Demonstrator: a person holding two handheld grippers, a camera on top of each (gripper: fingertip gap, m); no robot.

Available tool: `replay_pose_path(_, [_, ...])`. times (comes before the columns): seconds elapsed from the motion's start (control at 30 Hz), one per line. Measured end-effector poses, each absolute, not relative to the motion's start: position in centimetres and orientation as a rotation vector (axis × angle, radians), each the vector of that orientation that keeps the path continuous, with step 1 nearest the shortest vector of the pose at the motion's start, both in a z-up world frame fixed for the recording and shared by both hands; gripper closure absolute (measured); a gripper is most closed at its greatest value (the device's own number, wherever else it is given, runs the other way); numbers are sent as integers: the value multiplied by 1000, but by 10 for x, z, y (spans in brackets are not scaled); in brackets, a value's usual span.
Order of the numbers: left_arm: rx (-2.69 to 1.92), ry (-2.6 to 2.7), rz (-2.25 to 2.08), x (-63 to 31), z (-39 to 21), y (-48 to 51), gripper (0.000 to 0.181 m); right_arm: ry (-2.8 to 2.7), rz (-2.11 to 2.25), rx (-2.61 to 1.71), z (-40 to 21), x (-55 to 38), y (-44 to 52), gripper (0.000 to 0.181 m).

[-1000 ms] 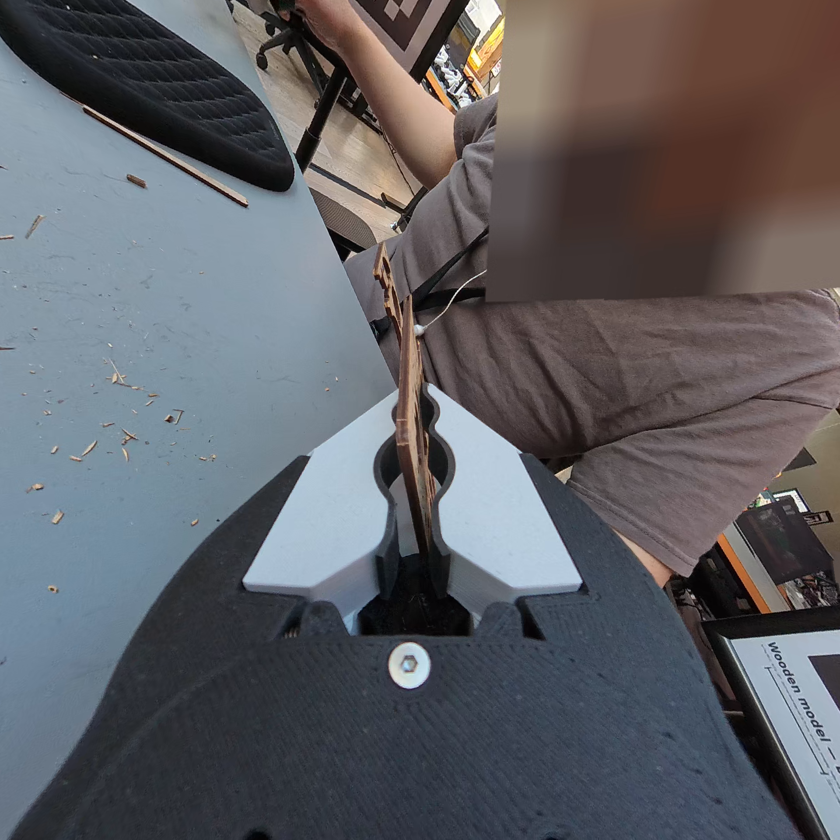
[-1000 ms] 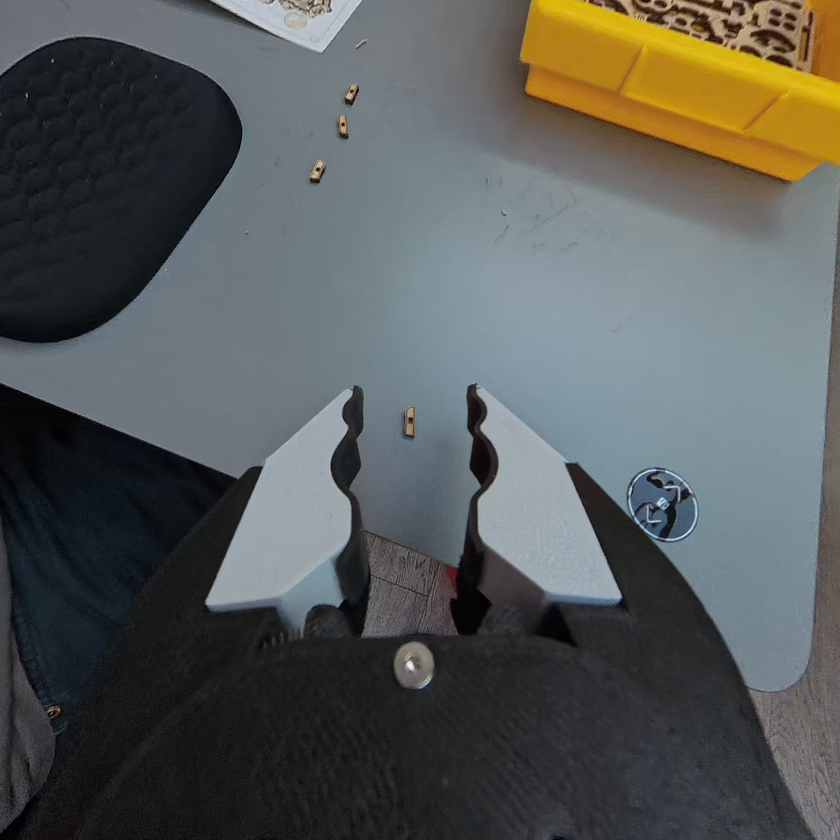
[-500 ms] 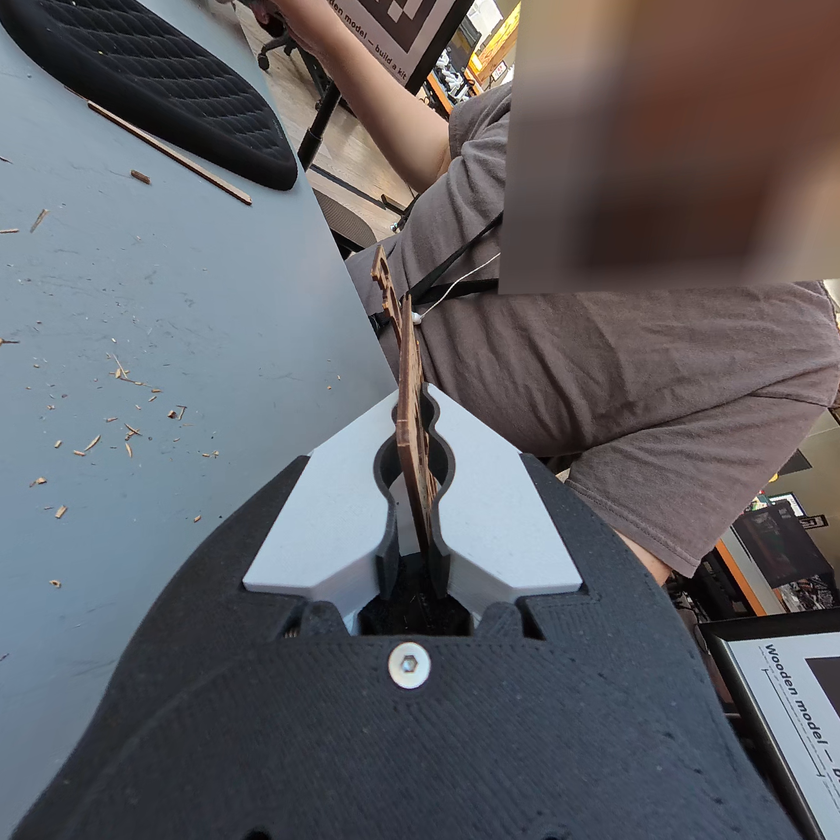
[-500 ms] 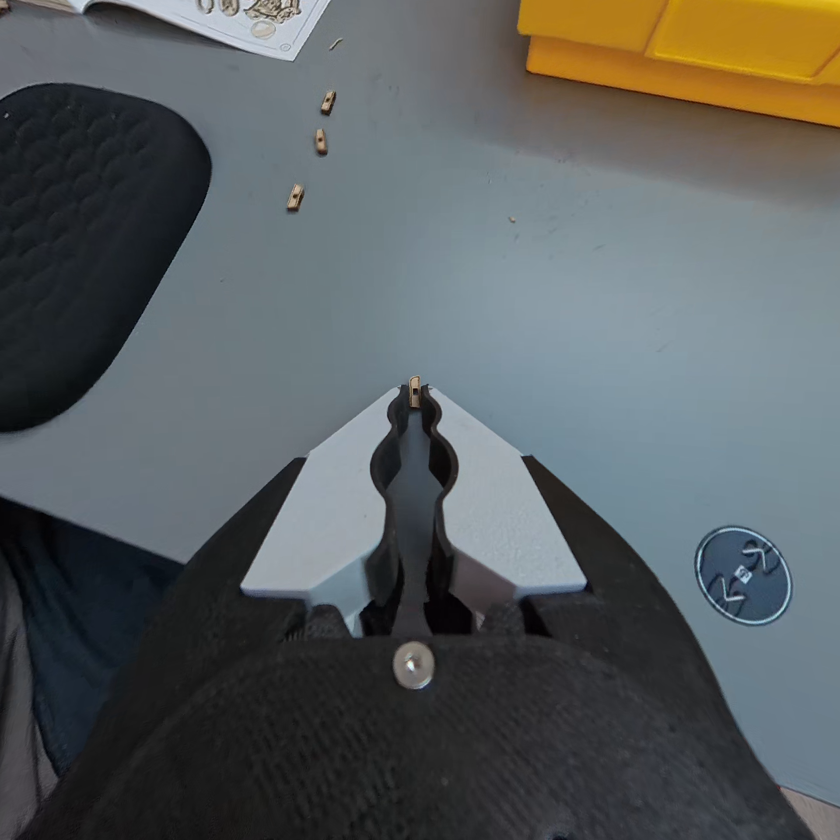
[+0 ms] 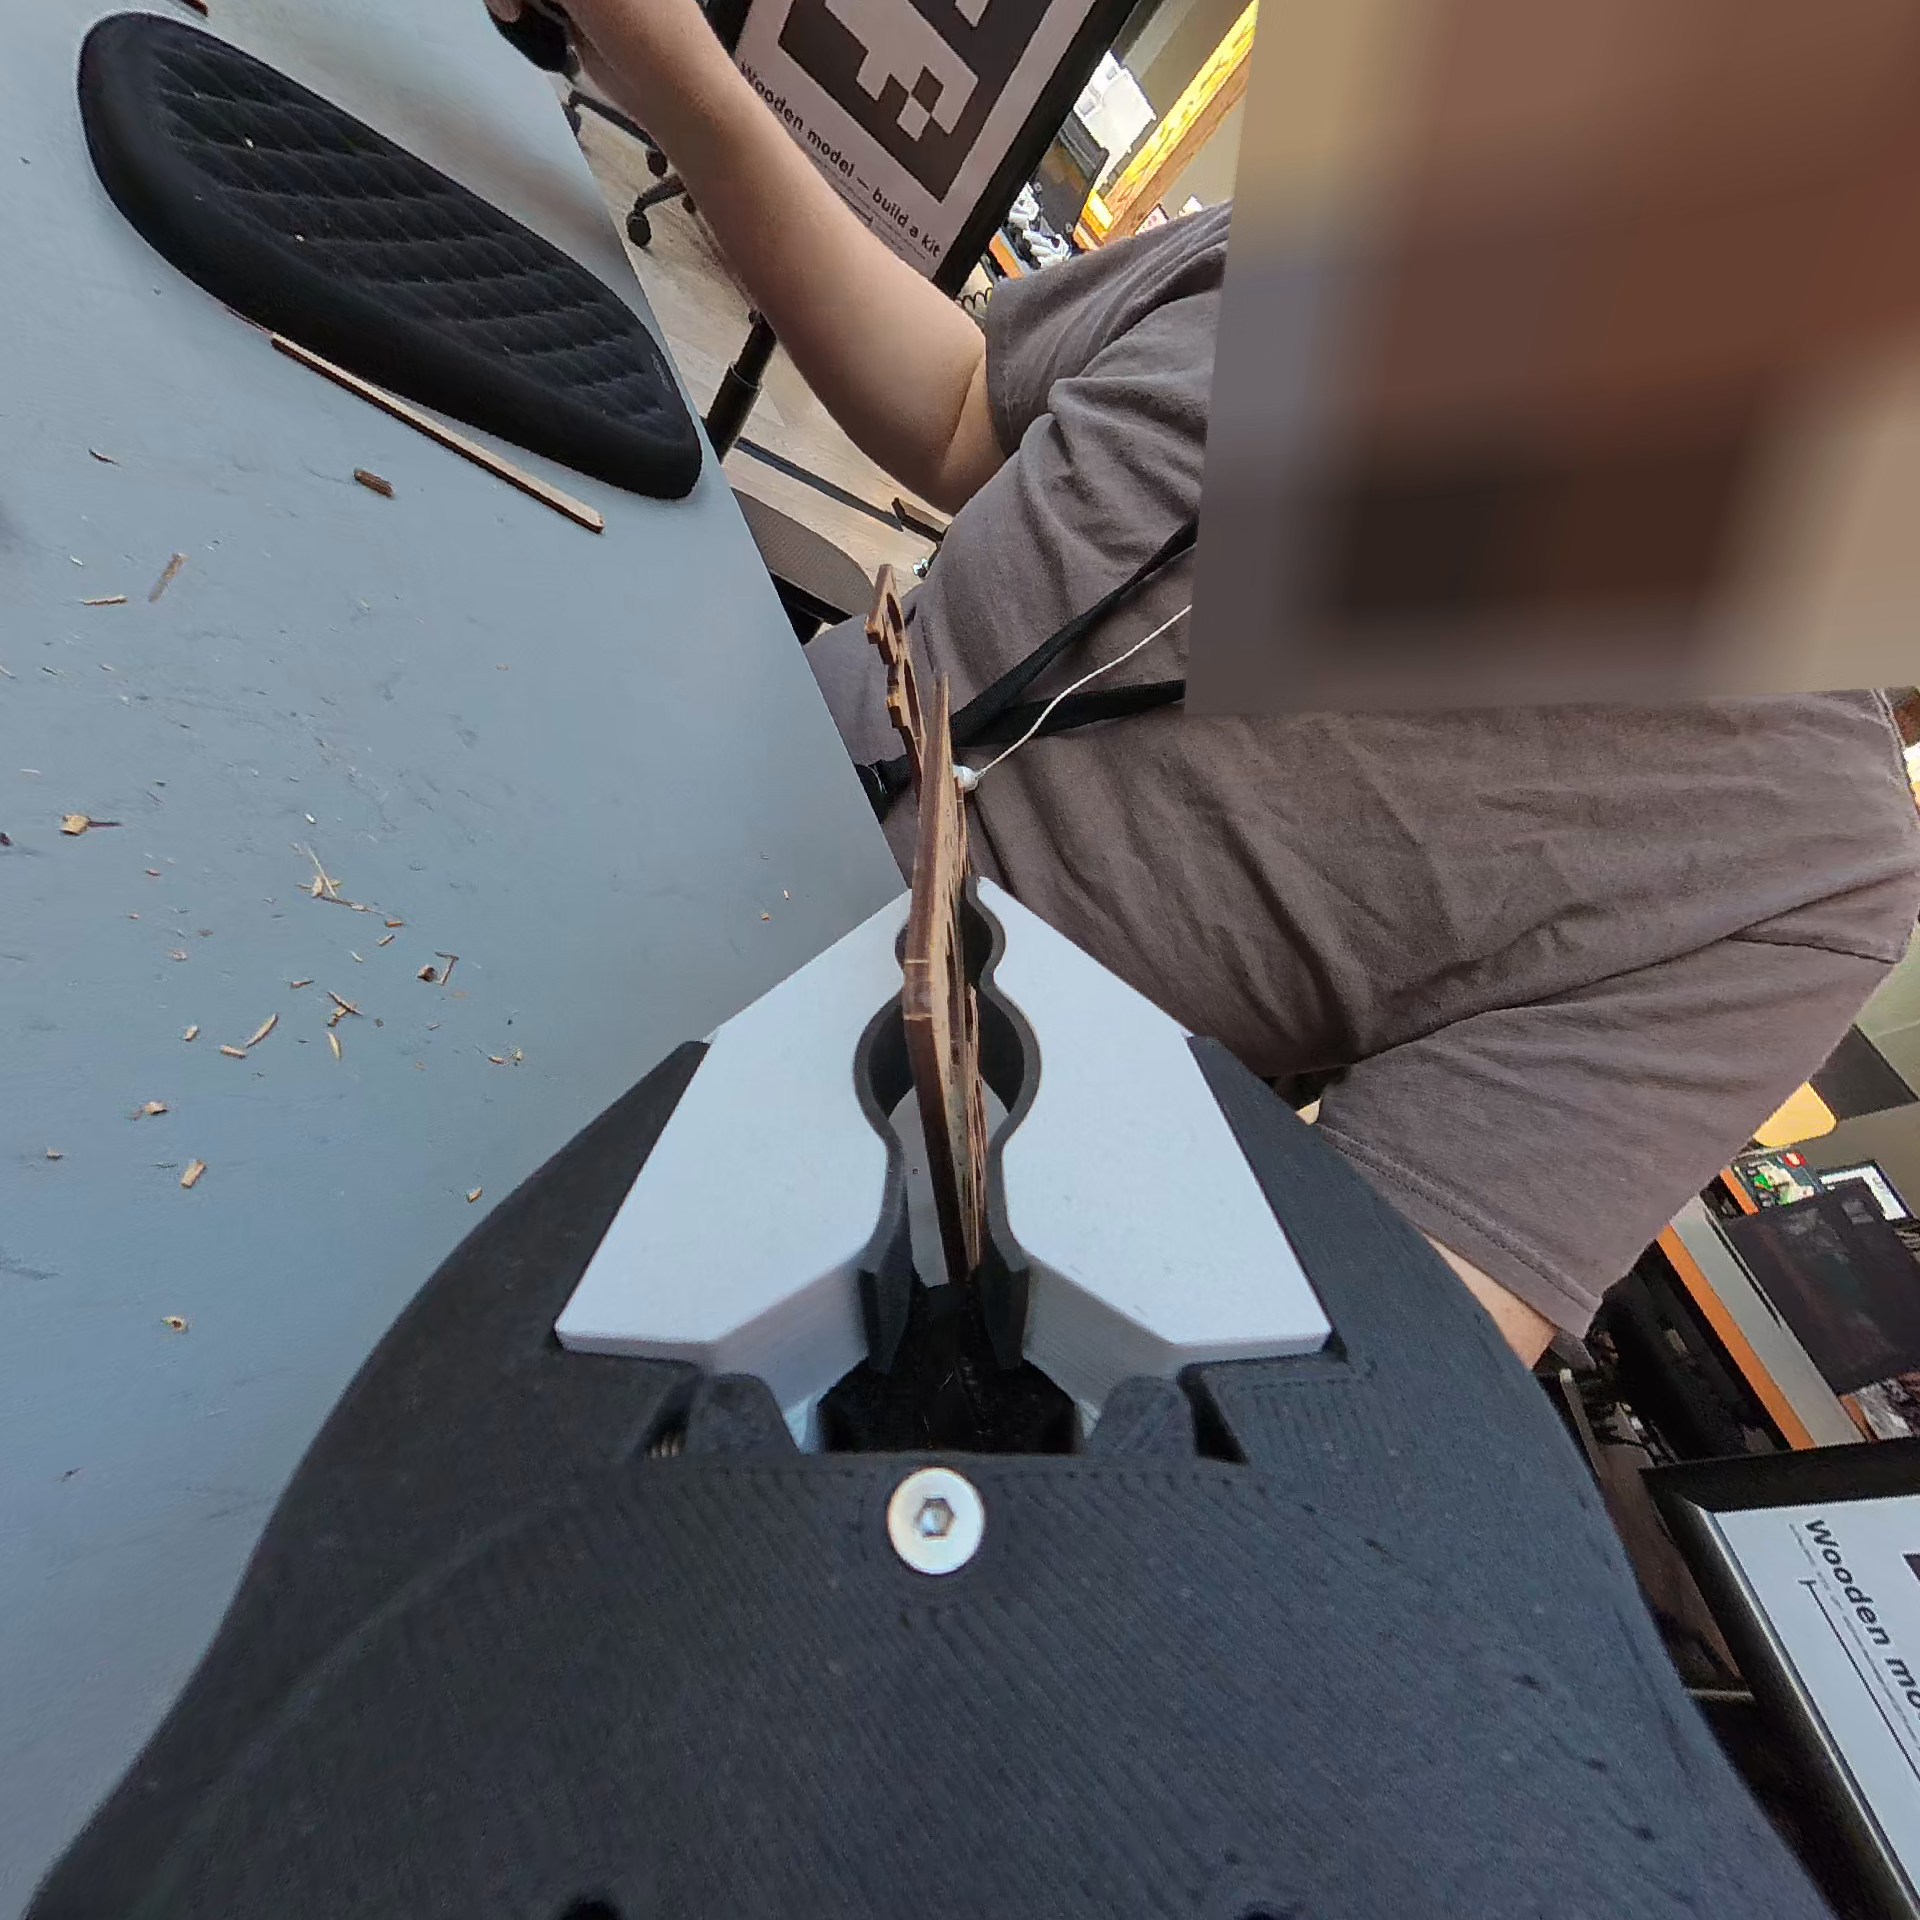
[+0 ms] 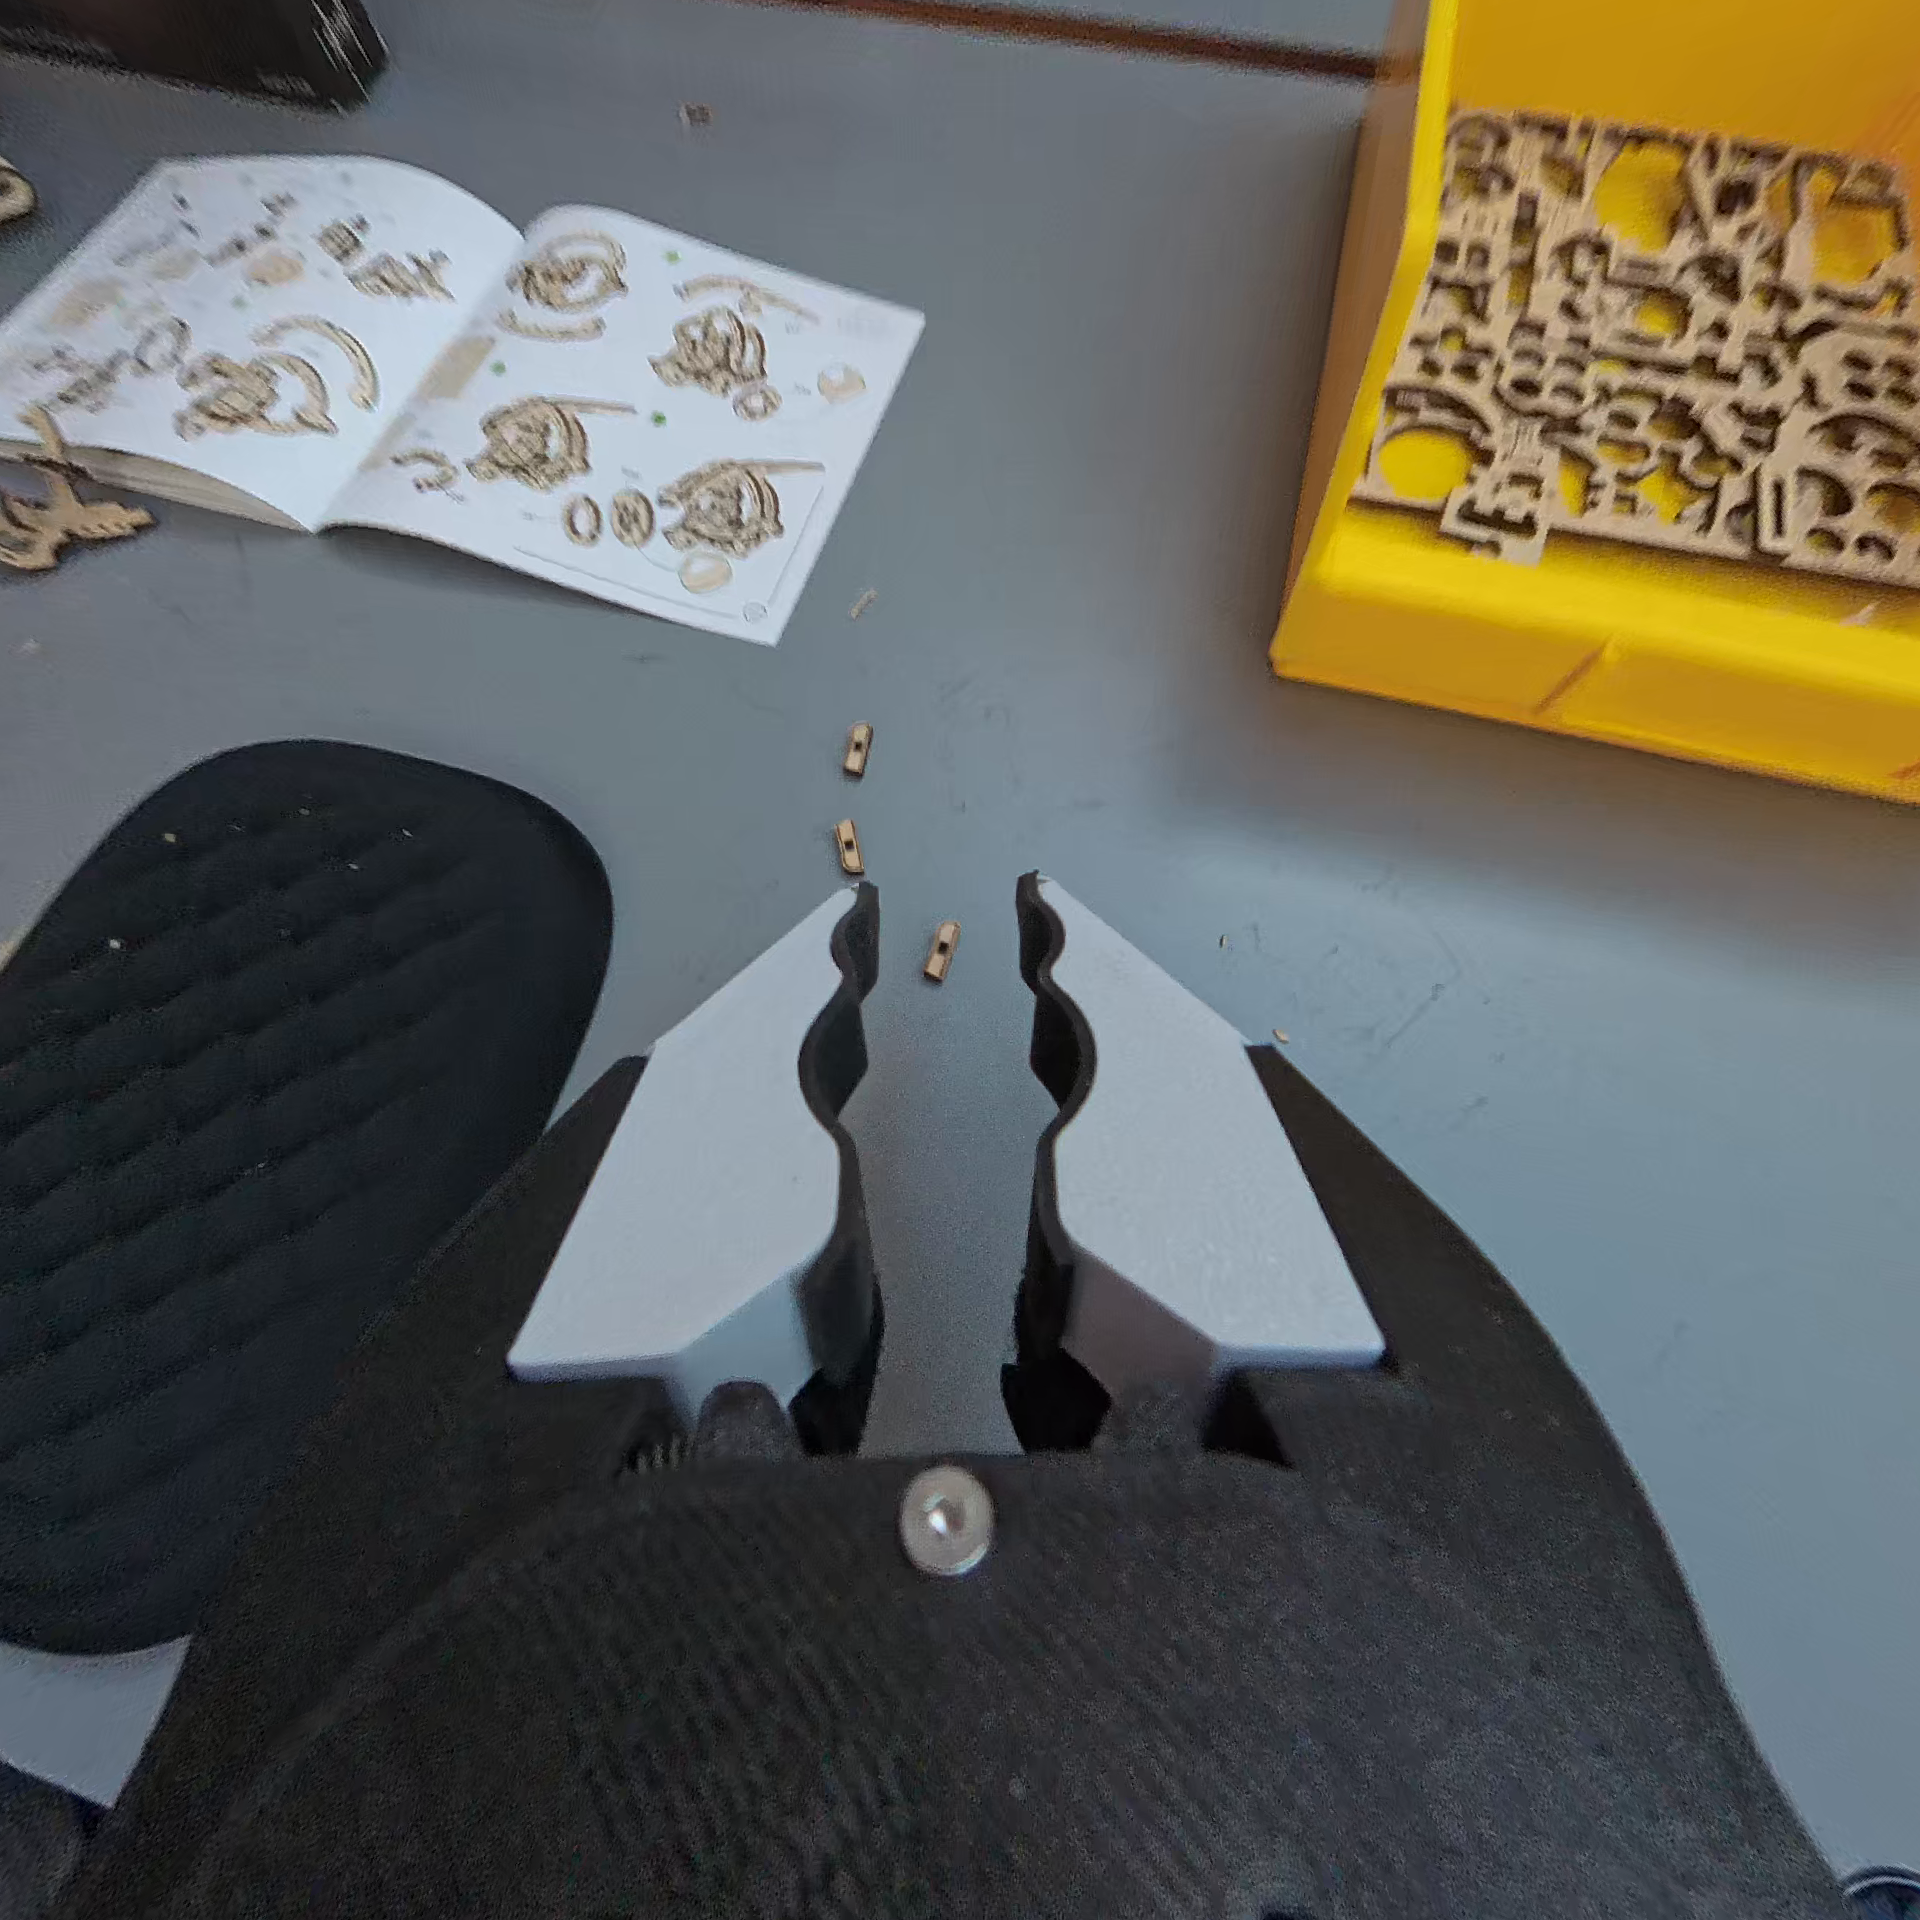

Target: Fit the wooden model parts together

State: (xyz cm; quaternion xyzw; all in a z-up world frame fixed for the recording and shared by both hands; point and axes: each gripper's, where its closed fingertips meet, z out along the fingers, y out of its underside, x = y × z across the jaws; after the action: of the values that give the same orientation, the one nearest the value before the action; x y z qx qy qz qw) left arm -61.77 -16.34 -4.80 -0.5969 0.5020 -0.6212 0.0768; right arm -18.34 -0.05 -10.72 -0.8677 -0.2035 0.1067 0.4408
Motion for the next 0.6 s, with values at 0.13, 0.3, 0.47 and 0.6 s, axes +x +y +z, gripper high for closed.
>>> replay_pose_path(0.13, [-1801, 1461, -1848, -615, -47, -156, 181, -533, 365, -1807, -28, -208, -16, 148])
replay_pose_path(0.3, [-1848, 1410, -1820, -609, -50, -147, 181, -876, 803, -1710, -25, -347, -57, 106])
replay_pose_path(0.47, [-1851, 1385, -1790, -605, -49, -143, 181, -1226, 981, -1594, -28, -485, -89, 151])
replay_pose_path(0.6, [-1904, 1351, -1764, -604, -55, -137, 181, -1363, 1173, -1642, -27, -563, -99, 143])
